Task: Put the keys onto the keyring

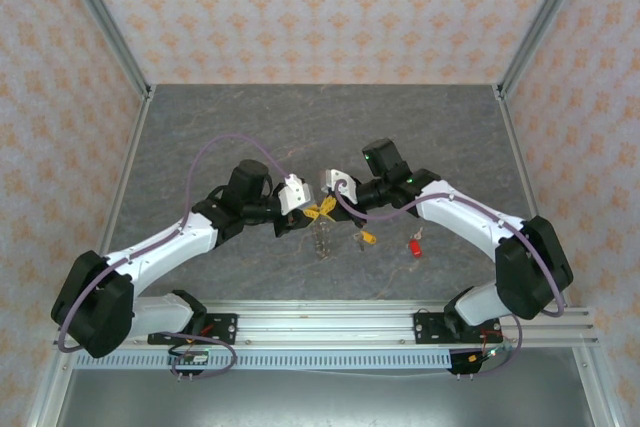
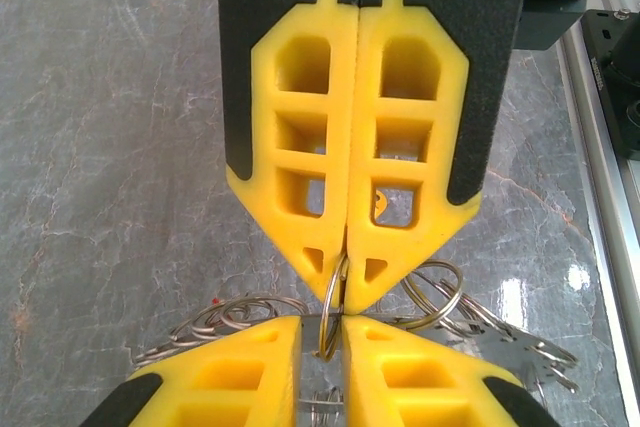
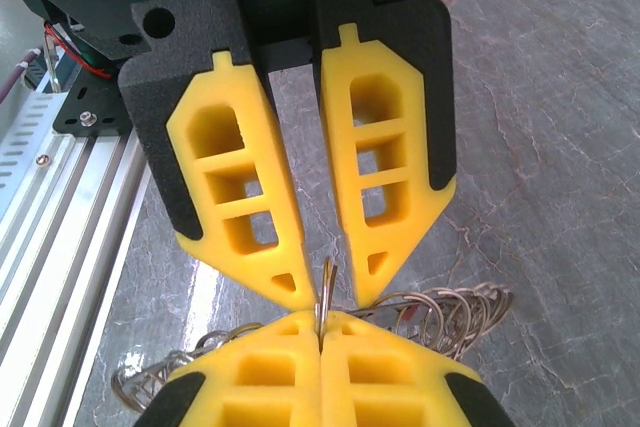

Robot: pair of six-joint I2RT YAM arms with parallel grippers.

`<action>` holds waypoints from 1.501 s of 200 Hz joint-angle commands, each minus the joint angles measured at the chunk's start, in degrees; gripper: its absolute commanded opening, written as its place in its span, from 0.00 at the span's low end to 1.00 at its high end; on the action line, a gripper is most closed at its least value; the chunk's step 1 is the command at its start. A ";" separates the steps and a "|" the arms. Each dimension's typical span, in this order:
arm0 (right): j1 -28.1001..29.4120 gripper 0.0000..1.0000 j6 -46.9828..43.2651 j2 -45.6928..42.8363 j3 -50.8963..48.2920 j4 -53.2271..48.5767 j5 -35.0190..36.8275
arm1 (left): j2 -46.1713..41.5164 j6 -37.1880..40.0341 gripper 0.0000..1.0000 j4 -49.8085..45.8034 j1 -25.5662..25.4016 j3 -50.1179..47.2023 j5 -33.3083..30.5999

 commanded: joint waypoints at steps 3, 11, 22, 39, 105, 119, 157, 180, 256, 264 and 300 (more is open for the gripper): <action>0.57 0.00 0.24 -0.74 1.49 1.69 -2.80 | 0.50 -0.32 0.18 1.92 -0.70 1.37 0.28; 0.64 0.00 -0.10 -0.62 1.59 1.35 -2.61 | 0.31 -0.49 0.18 2.14 -0.70 1.37 0.29; 0.68 0.00 -0.38 -0.42 1.54 1.11 -2.32 | -0.02 -0.67 0.19 2.37 -0.79 1.28 0.19; 0.66 0.00 -0.90 -0.46 1.49 0.55 -1.46 | -0.78 -0.74 0.19 2.44 -0.71 0.88 -0.24; 0.68 0.00 -1.58 -0.42 1.93 -0.31 -1.26 | -1.86 -1.75 0.20 2.81 -0.81 0.03 -0.65; 0.68 0.00 -1.60 -0.54 1.80 -0.34 -0.96 | -2.23 -1.85 0.20 2.85 -0.84 -0.04 -0.94; 0.68 0.00 -1.88 -1.03 1.37 -0.69 -0.54 | -3.19 -1.90 0.21 2.80 -0.84 -0.64 -1.79; 0.66 0.00 -1.88 -1.11 1.49 -0.62 -0.82 | -3.13 -1.96 0.21 2.47 -0.87 -0.84 -1.48; 0.66 0.00 -0.09 -1.28 1.49 1.86 -2.51 | 0.04 -0.45 0.20 -0.56 -1.69 1.51 -0.07; 0.70 0.00 -0.04 -1.21 1.32 1.93 -2.42 | 0.44 -0.09 0.19 -1.15 -1.79 1.71 -0.01; 0.72 0.00 0.28 -1.38 1.14 2.02 -2.43 | 1.01 0.49 0.11 -1.21 -1.99 1.99 0.44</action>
